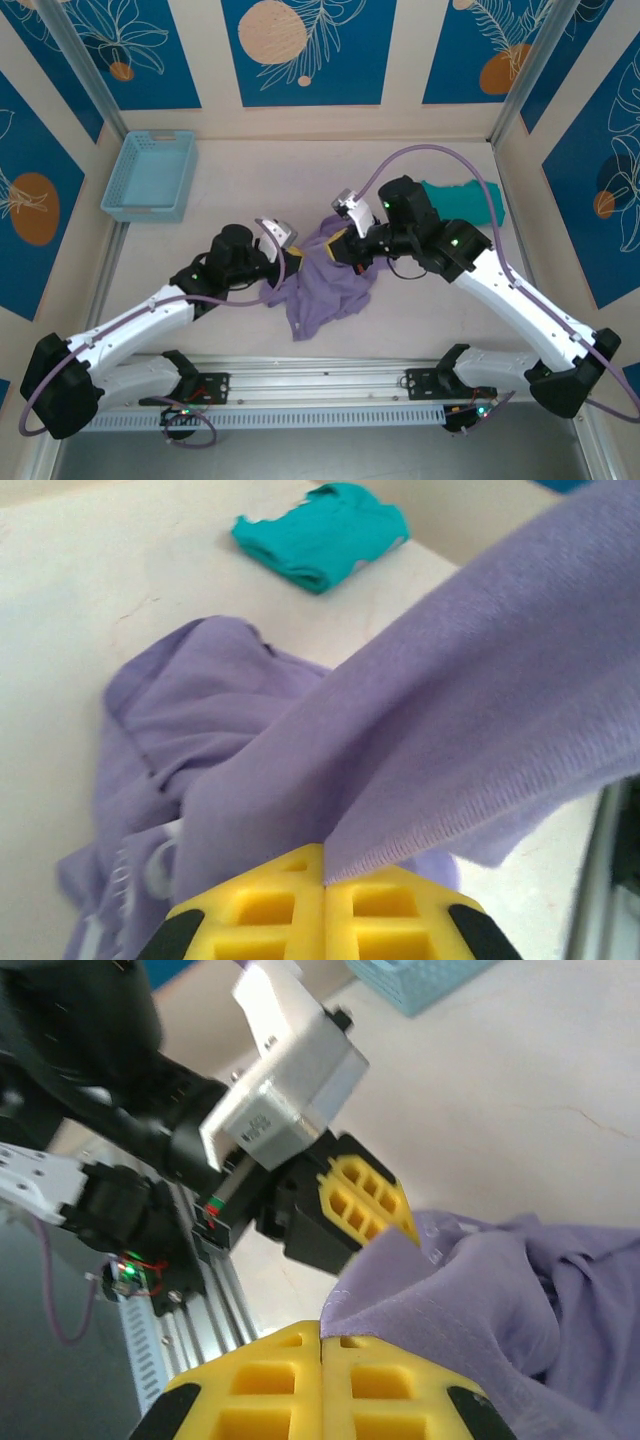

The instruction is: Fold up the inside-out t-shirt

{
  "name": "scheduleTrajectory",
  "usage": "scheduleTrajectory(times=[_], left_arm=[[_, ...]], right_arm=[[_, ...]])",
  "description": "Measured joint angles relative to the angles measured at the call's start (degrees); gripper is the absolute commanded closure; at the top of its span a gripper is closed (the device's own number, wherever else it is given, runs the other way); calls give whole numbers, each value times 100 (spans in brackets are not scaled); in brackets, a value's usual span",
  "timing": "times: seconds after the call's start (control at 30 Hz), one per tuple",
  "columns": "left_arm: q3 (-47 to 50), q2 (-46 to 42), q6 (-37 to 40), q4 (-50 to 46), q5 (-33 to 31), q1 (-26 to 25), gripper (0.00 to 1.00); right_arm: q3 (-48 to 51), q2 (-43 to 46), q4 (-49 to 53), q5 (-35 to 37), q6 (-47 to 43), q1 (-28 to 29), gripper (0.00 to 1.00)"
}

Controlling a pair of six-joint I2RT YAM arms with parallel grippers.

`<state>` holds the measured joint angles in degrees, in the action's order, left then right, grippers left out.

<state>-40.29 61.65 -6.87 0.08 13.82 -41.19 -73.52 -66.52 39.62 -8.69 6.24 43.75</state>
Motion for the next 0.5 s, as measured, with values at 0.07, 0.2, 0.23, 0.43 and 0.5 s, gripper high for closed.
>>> scheduleTrajectory(times=[0.07, 0.2, 0.23, 0.43, 0.5], left_arm=[[-48, 7, 9, -223, -306, 0, 100], [-83, 55, 42, -625, -931, -9, 100], [-83, 55, 42, -697, -1047, -9, 100], [44, -157, 76, -743, -1185, -9, 57], [151, -341, 133, -669, -1036, -9, 52]], right_arm=[[-94, -205, 162, 310, -15, 197, 100], [-256, -802, 328, 704, 63, 426, 100], [-256, -918, 323, 699, 127, 426, 100], [-48, -1281, -208, -85, 673, 90, 100], [35, -1300, -413, -372, 839, -68, 100]])
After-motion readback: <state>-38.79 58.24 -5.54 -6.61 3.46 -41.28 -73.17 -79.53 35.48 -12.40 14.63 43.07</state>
